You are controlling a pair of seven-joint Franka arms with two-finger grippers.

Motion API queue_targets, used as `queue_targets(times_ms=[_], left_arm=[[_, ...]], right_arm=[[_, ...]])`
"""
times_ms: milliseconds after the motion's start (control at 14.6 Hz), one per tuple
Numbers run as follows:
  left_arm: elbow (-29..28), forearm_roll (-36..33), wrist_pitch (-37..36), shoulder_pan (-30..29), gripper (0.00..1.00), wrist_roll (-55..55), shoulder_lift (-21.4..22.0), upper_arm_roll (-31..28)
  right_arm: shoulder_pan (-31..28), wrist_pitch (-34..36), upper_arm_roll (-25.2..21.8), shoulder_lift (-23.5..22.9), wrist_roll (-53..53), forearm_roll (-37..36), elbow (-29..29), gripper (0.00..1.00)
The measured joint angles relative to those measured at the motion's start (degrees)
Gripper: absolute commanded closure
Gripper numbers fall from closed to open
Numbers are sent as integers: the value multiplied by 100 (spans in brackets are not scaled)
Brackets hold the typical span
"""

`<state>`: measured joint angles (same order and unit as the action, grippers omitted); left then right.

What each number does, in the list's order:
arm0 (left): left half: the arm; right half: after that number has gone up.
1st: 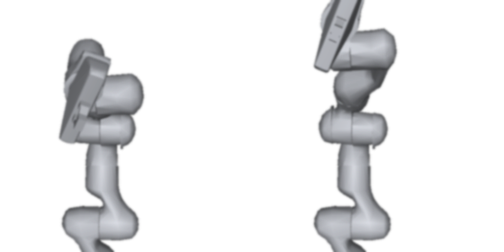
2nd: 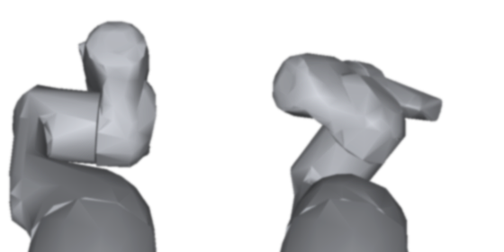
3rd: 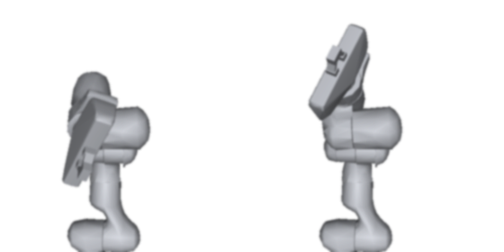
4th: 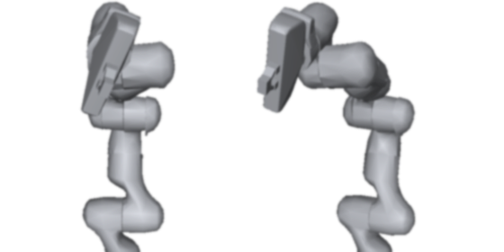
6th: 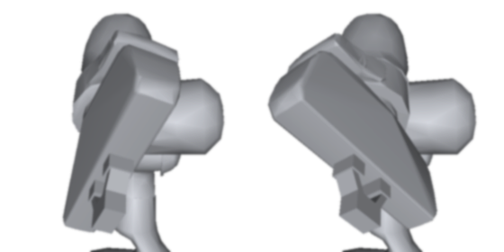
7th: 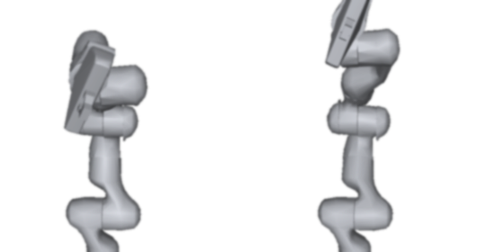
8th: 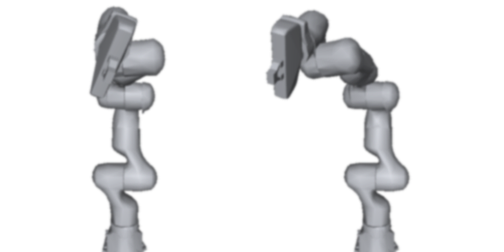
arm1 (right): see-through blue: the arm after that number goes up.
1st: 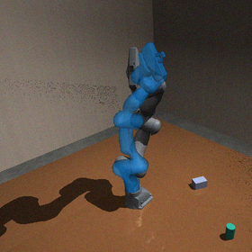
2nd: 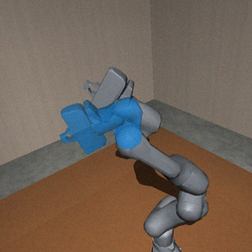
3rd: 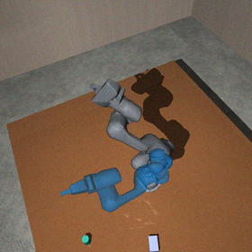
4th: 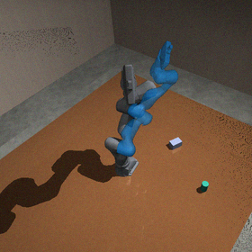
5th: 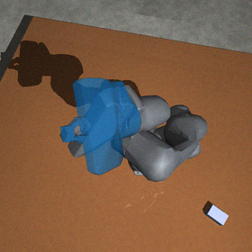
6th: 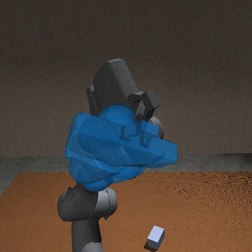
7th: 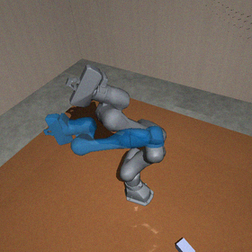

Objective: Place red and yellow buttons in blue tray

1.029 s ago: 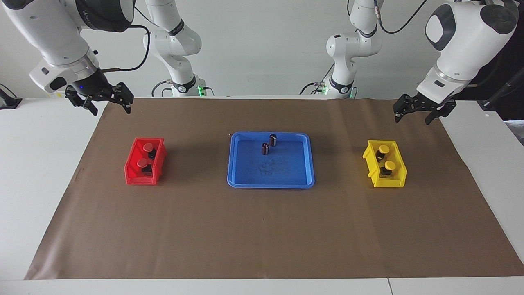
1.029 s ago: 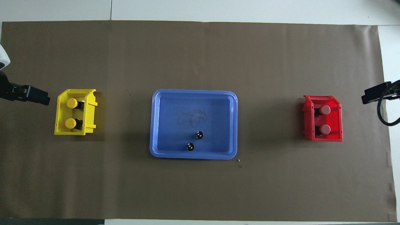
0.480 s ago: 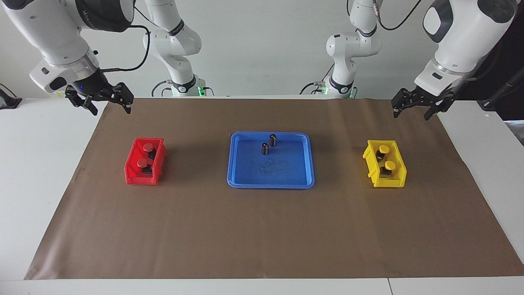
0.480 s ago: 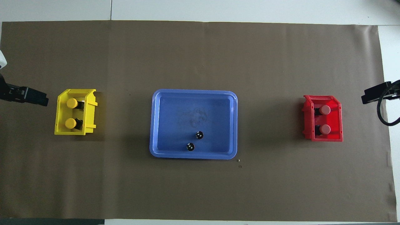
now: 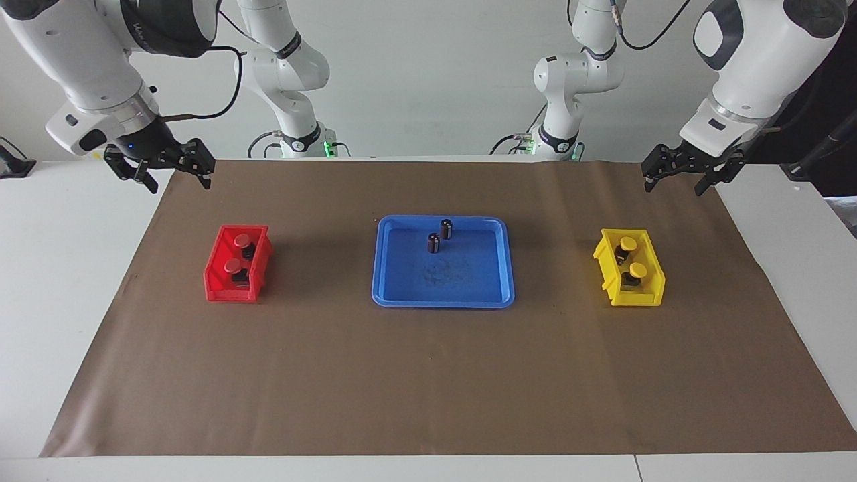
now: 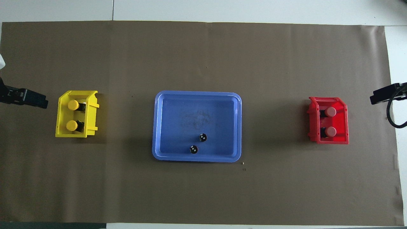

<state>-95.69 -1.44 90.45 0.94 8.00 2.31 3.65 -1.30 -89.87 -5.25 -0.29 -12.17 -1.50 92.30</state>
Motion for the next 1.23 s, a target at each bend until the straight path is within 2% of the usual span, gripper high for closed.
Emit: queue_targets(times_ms=[343, 686, 1234], left_arm=[[0, 0, -4, 0, 0, 0, 0, -1], [0, 0, -5, 0, 0, 0, 0, -1], [0, 0, -8, 0, 0, 0, 0, -1]], right_arm=[[-9, -1366, 2, 166, -54, 39, 1404, 32], [-1, -2720, -2, -182, -50, 121, 2375, 38], [6, -3805, -4, -280, -45, 127, 3106, 40]])
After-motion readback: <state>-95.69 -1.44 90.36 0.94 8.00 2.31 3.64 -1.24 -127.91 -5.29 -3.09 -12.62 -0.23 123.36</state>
